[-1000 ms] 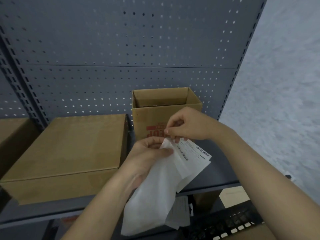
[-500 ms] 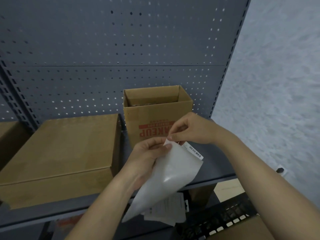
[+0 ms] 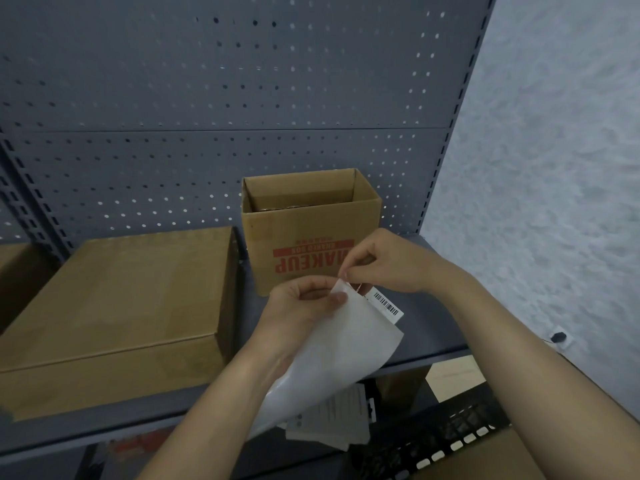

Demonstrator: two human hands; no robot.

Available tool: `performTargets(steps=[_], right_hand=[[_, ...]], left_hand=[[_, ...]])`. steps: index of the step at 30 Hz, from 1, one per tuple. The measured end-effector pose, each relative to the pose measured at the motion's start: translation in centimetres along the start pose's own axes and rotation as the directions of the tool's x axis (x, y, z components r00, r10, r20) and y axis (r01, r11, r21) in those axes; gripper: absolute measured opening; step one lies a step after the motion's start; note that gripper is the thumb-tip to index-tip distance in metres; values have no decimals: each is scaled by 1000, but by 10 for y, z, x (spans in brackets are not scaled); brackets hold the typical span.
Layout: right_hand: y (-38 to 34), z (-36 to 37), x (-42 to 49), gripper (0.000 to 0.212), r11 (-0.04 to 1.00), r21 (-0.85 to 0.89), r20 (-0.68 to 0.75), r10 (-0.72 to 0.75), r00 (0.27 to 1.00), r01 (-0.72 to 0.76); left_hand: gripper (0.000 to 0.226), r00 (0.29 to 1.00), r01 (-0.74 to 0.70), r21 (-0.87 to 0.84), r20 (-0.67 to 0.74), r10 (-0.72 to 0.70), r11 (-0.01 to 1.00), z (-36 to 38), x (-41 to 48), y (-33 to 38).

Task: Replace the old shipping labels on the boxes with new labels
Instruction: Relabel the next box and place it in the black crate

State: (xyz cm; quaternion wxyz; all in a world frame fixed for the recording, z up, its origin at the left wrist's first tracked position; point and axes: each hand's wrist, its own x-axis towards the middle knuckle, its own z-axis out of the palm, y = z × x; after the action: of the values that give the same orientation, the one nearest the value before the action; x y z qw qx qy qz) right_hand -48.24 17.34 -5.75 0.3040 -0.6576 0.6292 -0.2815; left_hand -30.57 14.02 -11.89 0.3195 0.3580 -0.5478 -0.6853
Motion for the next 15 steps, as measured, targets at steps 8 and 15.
performTargets(steps=[8, 15], right_hand=[[2, -1, -1, 15, 997, -27, -22, 70, 997, -71], [5, 0, -2, 18, 982, 68, -153, 186, 971, -178]], left_hand=[[15, 999, -33, 149, -7, 35, 988, -6, 0, -3], [31, 981, -188, 377, 32, 190, 907, -19, -2, -4]])
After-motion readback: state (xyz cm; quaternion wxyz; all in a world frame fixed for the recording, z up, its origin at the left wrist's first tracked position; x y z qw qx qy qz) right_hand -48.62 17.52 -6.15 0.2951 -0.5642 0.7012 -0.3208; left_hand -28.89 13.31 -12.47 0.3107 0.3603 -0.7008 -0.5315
